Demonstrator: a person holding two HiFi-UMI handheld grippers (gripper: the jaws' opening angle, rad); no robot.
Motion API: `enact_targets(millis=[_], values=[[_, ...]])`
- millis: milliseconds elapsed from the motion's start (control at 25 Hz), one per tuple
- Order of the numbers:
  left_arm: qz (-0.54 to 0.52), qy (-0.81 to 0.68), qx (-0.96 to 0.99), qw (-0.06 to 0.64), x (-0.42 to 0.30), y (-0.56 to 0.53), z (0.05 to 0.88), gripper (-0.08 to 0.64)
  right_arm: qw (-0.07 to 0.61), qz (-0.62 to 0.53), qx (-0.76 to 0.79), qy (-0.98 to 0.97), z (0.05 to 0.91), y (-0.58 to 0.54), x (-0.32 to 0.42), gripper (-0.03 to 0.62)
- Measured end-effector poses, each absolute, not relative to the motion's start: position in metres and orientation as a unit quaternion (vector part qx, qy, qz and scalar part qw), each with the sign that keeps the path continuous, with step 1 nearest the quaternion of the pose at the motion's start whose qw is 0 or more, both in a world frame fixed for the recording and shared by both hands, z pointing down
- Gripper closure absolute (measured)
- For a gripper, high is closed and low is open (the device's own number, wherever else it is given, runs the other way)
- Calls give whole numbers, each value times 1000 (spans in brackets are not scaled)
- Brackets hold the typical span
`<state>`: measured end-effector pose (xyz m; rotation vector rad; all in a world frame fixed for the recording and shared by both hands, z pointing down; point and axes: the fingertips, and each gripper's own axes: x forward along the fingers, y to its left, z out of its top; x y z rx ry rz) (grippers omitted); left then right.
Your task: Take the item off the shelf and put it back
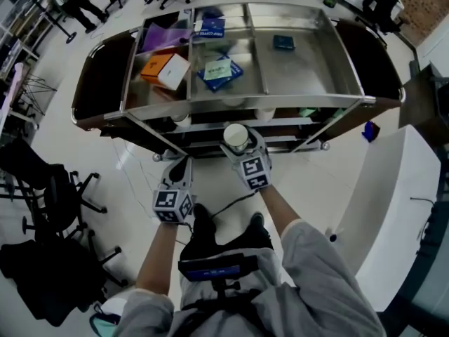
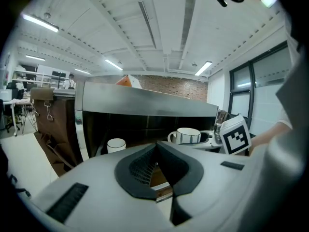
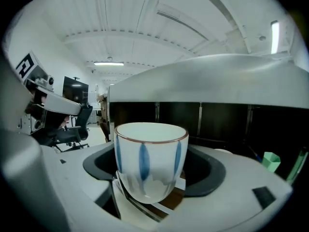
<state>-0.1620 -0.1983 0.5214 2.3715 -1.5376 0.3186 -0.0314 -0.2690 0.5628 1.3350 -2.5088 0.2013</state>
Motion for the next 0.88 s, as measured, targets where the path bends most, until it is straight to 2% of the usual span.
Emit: enact_targets(millis=[880], values=[[92,-561,815,111,-178,-135,453,554,141,71,450,-879,481,-145,39,189]])
